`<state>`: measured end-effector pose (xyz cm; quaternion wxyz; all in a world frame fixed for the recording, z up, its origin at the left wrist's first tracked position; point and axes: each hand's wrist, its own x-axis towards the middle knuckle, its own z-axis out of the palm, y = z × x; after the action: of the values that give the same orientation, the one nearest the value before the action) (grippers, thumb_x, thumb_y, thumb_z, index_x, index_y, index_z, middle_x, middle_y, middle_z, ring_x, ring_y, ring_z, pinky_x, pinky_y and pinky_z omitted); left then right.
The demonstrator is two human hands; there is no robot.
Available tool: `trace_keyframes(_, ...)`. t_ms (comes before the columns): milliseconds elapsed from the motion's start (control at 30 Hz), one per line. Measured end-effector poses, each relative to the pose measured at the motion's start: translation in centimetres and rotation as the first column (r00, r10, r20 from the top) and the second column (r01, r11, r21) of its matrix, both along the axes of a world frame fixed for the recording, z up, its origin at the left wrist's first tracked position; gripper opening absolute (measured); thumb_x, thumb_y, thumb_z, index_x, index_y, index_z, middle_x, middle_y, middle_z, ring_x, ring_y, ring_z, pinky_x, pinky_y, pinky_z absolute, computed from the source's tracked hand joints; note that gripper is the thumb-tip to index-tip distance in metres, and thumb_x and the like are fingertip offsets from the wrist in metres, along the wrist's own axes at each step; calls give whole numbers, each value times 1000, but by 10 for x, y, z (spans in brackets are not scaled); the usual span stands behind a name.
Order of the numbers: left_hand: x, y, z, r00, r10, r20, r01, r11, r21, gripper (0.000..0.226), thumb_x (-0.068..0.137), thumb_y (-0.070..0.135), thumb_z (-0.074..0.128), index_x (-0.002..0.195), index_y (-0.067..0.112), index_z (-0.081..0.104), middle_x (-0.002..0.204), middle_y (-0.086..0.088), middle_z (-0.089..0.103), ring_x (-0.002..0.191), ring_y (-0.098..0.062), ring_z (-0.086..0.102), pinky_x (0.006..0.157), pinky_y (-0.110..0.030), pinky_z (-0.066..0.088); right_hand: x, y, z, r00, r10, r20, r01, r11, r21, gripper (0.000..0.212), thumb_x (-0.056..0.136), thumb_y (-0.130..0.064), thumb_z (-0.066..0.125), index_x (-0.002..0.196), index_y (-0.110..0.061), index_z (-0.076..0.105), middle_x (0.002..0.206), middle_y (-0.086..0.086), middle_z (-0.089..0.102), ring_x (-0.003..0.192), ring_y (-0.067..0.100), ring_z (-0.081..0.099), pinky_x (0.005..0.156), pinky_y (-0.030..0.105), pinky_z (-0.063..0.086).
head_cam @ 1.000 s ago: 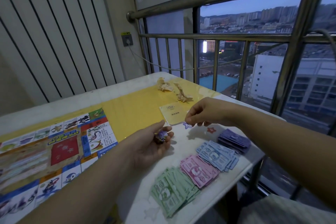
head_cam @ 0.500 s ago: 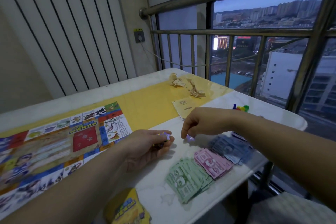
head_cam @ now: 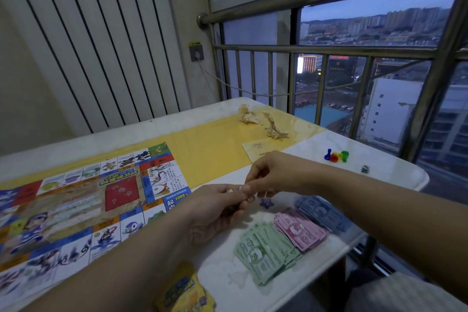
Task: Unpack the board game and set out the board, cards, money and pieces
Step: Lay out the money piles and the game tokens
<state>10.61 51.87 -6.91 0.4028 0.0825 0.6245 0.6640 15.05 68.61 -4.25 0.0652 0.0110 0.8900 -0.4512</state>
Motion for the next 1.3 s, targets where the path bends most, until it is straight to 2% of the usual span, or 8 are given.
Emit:
trace_keyframes(200, 0, -2, 11, 974, 6, 226, -23, 997, 72, 20, 91, -7, 45, 96, -8, 65, 86, -20, 63, 55, -17, 66, 47, -22, 55, 1, 6, 0, 997, -71, 25, 72, 996, -42, 9, 88, -15, 65, 80, -15, 69, 73, -3, 66, 63, 4, 58, 59, 14, 47)
trace_keyframes(333, -3, -3, 10, 980, 79, 183, -90, 994, 54, 19, 92, -9, 45, 101, -8, 62, 82, -21, 64, 54, -14, 66, 49, -20, 55, 3, 13, 4, 996, -90, -10, 89, 995, -43, 8, 87, -14, 66, 81, -17, 69, 72, -5, 65, 61, 3, 55, 58, 14, 46)
trace_keyframes(500, -3, -3, 8, 982, 109, 157, -116, 993, 33, 16, 91, -10, 46, 91, -6, 62, 78, -22, 67, 54, -15, 65, 51, -22, 55, 5, 12, -3, 998, -50, -24, 54, 969, 240, 6, 87, -23, 66, 87, -21, 72, 86, -7, 70, 71, 2, 58, 65, 14, 44)
trace_keyframes(600, 0, 0, 9, 990, 64, 129, -68, 997, 25, 16, 92, -8, 46, 94, -6, 62, 77, -20, 66, 59, -17, 64, 50, -23, 57, 5, 8, -3, 987, -88, -134, 111, 977, 180, 20, 89, -29, 64, 102, -17, 72, 98, -9, 69, 80, 1, 59, 68, 11, 45)
trace_keyframes(667, 3, 3, 11, 994, 8, 111, -11, 1000, 27, 18, 92, -8, 46, 99, -8, 63, 72, -19, 65, 58, -20, 65, 46, -24, 55, 5, 3, 0, 993, -56, -106, 67, 991, 112, 19, 85, -33, 67, 98, -20, 72, 91, -9, 70, 73, -3, 59, 60, 8, 45)
trace_keyframes(767, 6, 10, 12, 997, -19, 77, 18, 1000, 26, 20, 91, -8, 48, 105, -8, 63, 69, -20, 66, 50, -22, 65, 46, -25, 55, 5, 3, 2, 997, -12, -71, 22, 990, 142, 9, 82, -26, 72, 87, -20, 72, 75, -5, 68, 59, -3, 56, 53, 10, 43)
trace_keyframes(1000, 6, 27, 10, 998, 56, -13, -55, 998, 16, 10, 88, -6, 57, 83, -4, 66, 69, -16, 68, 52, -14, 62, 51, -17, 53, 13, 27, 8, 983, -159, -88, 162, 986, 35, 5, 83, -14, 70, 80, -17, 70, 69, -5, 68, 62, 2, 60, 53, 10, 45)
trace_keyframes(1300, 1, 23, 5, 993, 114, 4, -114, 993, 9, 5, 86, -5, 59, 85, -3, 64, 72, -13, 69, 49, -8, 62, 47, -16, 52, 14, 40, -11, 983, -179, -44, 184, 936, 300, 8, 80, -23, 75, 78, -17, 70, 70, -11, 65, 63, -1, 56, 57, 13, 40)
